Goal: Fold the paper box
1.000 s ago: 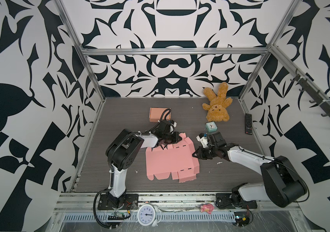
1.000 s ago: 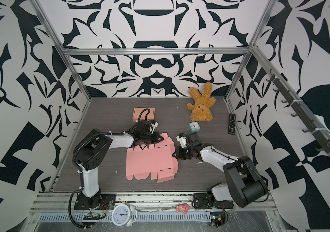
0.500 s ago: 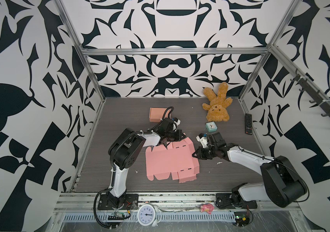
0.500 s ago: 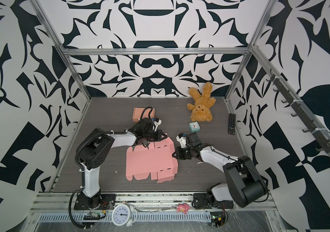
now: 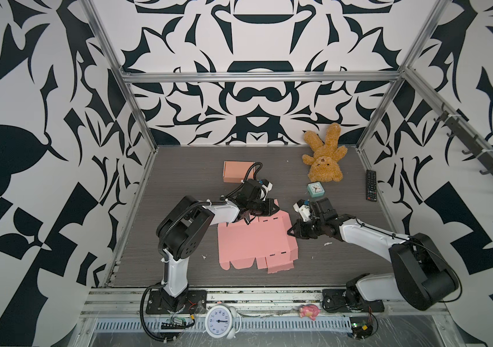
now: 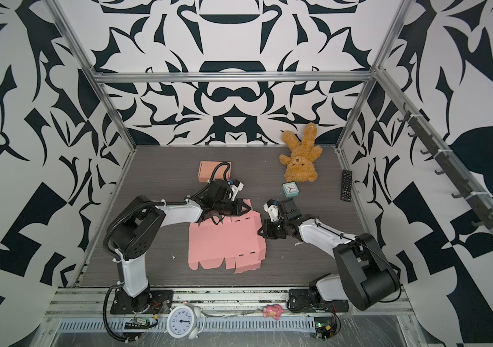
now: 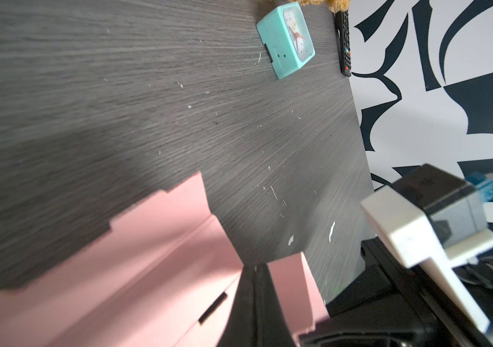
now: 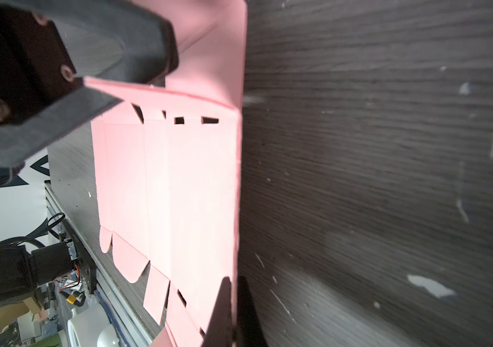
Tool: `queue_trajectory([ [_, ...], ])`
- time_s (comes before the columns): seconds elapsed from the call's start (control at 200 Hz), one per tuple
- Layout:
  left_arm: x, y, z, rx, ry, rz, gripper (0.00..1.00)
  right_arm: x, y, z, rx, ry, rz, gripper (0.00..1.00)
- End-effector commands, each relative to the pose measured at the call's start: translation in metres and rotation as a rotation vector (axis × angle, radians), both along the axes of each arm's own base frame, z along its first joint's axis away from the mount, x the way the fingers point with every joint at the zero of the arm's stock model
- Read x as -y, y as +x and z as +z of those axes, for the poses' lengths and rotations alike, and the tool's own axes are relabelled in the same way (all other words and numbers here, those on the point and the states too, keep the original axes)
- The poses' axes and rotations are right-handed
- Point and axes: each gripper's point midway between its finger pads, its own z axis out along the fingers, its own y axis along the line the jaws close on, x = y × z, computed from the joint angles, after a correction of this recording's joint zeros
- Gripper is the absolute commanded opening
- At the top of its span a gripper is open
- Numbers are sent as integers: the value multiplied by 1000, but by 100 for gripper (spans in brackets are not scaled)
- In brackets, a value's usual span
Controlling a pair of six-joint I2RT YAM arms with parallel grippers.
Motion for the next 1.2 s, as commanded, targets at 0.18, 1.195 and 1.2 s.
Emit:
queue_trajectory([
  [0.18, 5, -34, -3, -40, 12, -56, 0, 0, 6, 10, 38, -10, -7, 1],
  [1.195, -95, 0, -30, -51, 129, 80, 61, 14, 1, 19, 71, -135, 66, 1],
  [1.2, -95, 0, -30, -51, 128, 79, 62, 14, 1, 19, 71, -135, 65, 1],
])
